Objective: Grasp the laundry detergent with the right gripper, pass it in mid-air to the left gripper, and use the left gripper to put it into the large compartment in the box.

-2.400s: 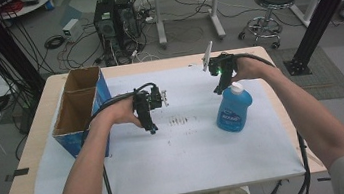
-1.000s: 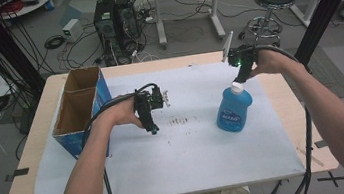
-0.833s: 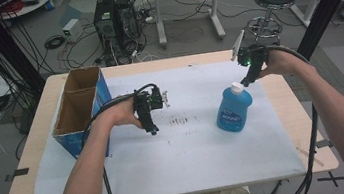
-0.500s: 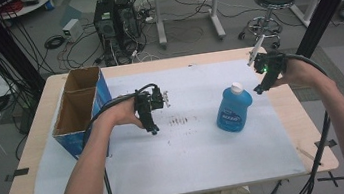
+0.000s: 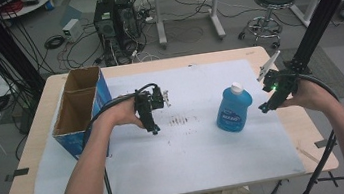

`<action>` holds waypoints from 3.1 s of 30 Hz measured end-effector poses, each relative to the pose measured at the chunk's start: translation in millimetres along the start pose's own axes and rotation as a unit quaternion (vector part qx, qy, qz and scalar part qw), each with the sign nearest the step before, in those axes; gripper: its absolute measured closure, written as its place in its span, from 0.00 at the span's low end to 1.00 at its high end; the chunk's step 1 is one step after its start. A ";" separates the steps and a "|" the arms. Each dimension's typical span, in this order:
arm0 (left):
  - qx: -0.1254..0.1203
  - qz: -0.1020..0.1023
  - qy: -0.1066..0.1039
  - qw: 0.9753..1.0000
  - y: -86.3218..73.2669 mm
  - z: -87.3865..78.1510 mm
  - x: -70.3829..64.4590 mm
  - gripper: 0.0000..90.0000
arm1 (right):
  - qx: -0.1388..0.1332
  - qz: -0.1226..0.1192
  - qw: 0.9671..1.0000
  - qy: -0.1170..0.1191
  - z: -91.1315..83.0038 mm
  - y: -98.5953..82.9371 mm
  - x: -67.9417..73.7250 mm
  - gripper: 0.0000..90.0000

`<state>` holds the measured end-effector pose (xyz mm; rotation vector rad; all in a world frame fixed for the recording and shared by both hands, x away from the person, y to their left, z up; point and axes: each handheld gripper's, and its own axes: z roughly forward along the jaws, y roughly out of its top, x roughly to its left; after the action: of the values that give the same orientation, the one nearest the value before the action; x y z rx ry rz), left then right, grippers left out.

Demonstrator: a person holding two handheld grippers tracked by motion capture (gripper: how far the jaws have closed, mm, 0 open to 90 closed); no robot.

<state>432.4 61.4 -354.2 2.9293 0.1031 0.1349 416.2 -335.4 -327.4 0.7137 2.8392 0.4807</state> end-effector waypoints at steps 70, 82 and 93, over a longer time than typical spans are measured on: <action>-0.011 0.002 0.005 1.000 1.5 2.3 -4.9 0.18 | -0.198 0.040 0.979 0.032 42.7 11.9 49.4 0.32; -0.012 0.000 0.006 1.000 0.9 1.5 -5.0 0.18 | -0.203 0.041 0.978 0.032 43.5 13.2 49.6 0.34; -0.013 0.001 0.008 1.000 1.1 0.2 -6.5 0.18 | -0.211 0.041 0.976 0.036 44.7 13.0 50.4 0.37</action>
<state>426.1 59.7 -354.7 2.9024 0.1011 0.1590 388.8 -288.2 -369.0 0.7369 2.6376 1.0999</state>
